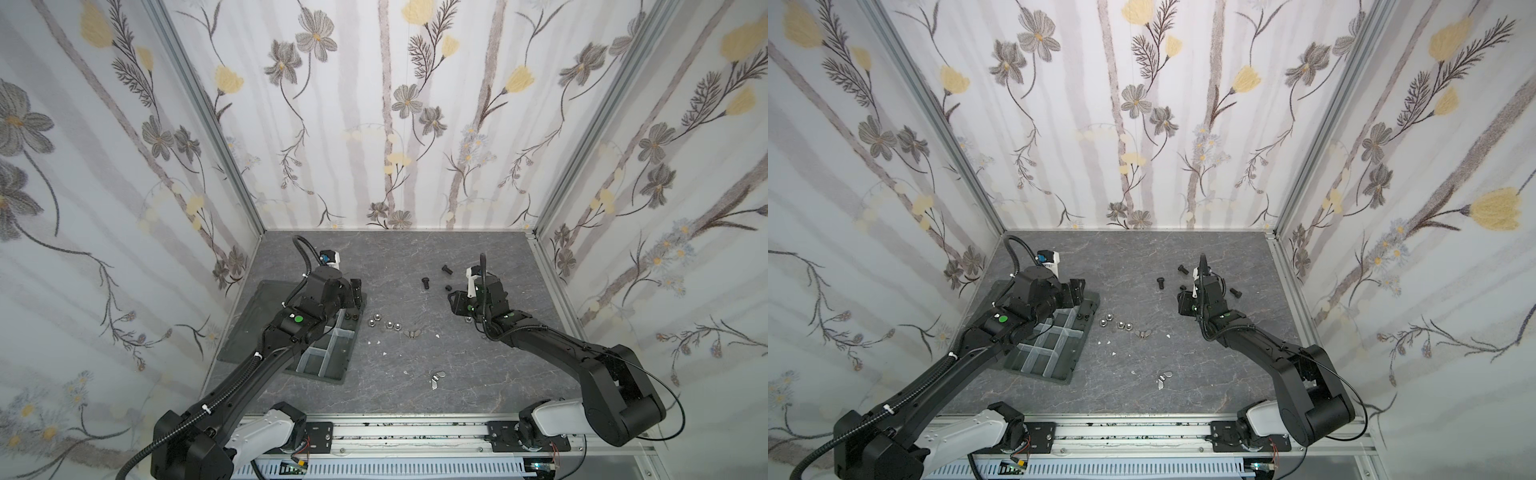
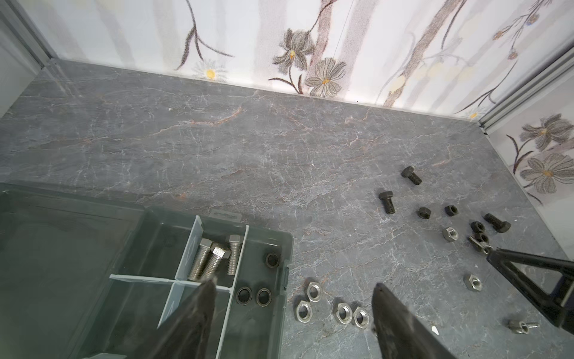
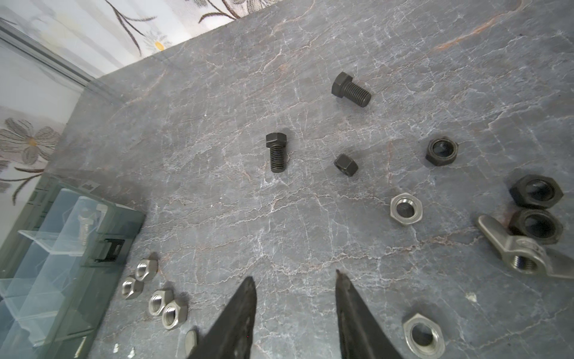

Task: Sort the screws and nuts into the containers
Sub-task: 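Lower the right gripper onto a small black nut and close on it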

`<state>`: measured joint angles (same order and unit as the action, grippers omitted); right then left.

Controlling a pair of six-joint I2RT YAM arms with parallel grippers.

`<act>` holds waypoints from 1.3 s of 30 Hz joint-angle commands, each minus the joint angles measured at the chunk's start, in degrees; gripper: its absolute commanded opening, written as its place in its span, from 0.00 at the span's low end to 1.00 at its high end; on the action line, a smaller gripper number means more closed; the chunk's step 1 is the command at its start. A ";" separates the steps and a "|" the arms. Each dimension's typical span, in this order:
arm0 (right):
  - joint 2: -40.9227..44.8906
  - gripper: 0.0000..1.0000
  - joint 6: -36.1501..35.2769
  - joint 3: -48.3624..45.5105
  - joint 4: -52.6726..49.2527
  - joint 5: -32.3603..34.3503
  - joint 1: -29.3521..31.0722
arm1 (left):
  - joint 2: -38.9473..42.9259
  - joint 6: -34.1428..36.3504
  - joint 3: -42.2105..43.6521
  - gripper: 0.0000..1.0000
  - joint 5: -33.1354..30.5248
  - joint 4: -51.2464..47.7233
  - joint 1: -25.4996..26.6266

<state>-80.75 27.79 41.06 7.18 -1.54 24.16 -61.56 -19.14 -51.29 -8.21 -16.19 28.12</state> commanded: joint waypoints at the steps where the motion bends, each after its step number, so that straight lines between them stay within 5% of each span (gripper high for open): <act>1: -2.30 0.44 -3.10 3.95 -3.41 -0.60 -0.01 | 2.20 1.27 0.39 0.86 1.68 -1.27 -0.15; 7: -8.32 0.45 -5.57 10.44 -7.44 -2.55 -0.12 | 6.44 1.99 -0.65 1.00 5.00 -3.45 -0.13; 17: -20.25 0.31 -10.71 21.76 -13.75 -2.56 -0.69 | 12.32 4.61 0.23 1.00 6.37 -4.99 -0.08; 39: -32.45 0.37 -12.83 31.56 -15.66 0.52 -4.96 | 15.62 4.83 8.48 1.00 6.49 1.51 -0.04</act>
<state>-112.33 15.97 71.79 -8.19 -1.10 19.35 -45.78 -14.92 -43.20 -1.67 -16.80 28.12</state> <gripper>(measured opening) 0.369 0.998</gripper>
